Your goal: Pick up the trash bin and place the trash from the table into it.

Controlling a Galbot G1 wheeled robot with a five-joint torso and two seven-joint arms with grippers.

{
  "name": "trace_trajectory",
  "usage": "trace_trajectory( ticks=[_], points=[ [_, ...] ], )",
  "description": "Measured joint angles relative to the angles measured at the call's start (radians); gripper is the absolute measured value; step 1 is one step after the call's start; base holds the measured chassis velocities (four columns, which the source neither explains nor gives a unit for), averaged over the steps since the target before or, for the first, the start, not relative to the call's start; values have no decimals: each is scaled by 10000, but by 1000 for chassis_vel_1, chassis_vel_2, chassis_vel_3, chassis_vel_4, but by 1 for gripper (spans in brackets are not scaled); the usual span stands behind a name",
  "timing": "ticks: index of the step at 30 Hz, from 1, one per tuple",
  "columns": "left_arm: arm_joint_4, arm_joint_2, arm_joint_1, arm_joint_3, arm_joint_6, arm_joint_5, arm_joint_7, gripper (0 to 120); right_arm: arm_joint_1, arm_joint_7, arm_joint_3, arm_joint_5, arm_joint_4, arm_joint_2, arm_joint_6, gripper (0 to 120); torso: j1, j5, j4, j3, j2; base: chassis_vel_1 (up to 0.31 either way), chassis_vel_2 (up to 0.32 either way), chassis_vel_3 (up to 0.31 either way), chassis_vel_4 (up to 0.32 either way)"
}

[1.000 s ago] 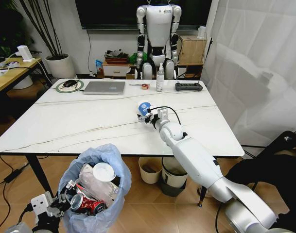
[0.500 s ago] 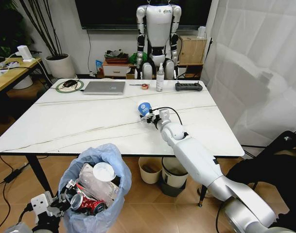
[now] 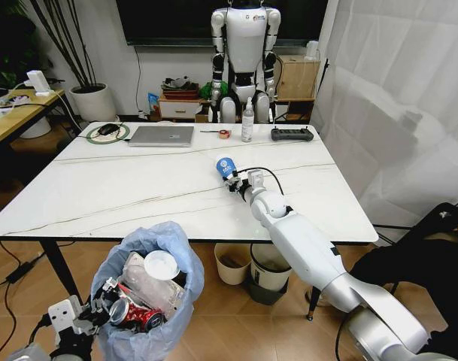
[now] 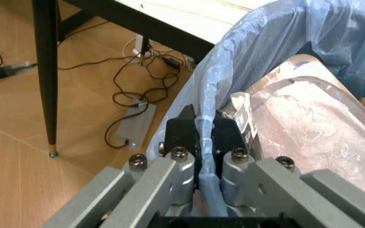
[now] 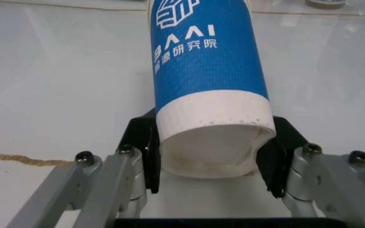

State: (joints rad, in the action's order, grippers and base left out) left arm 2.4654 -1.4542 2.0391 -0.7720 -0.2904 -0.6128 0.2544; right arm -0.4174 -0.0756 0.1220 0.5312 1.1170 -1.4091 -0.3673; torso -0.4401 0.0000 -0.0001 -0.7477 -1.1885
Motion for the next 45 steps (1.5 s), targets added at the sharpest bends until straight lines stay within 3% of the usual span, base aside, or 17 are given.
trace_trajectory(
  ticks=[10,19,22,24,26,28,33,38,45],
  points=[
    [-68,5,-52,71,1,-2,0,0,-97,-88,50,604,1385,389,-342,20,-1,-1,0,0,0,0,0,0,0],
    [-72,55,-80,101,0,-7,0,0,-486,-371,98,1671,3039,969,-697,18,-1,1,0,-2,0,0,0,0,0],
    [-72,78,-101,114,-5,-34,0,0,-792,-534,96,2582,4363,1516,-881,18,-2,2,1,-2,0,0,0,0,0],
    [-71,93,-100,119,-9,-51,0,0,-1149,-644,61,3453,5899,2286,-1027,17,-2,0,2,-1,0,0,0,0,0],
    [-71,95,-99,120,-10,-52,0,0,-1187,-654,59,3530,6042,2370,-1041,17,-2,0,1,-1,0,0,0,0,0],
    [-53,121,-95,127,-20,-71,0,0,-1699,-813,3,4450,7767,3462,-1163,16,-2,0,-5,-1,-2,0,0,0,0],
    [14,162,-110,123,-71,-145,17,0,-2910,-902,161,5405,10589,4818,-1064,16,-1,2,-2,1,-3,0,0,0,0],
    [20,186,-112,125,-101,-164,38,0,-3851,-980,832,5542,11721,5275,-808,15,-1,1,-1,0,-2,0,0,0,0],
    [14,198,-156,171,-138,-170,51,0,-4088,-1271,2281,5583,11976,5159,-494,15,-3,0,1,-1,-2,0,0,0,0]
  ],
)
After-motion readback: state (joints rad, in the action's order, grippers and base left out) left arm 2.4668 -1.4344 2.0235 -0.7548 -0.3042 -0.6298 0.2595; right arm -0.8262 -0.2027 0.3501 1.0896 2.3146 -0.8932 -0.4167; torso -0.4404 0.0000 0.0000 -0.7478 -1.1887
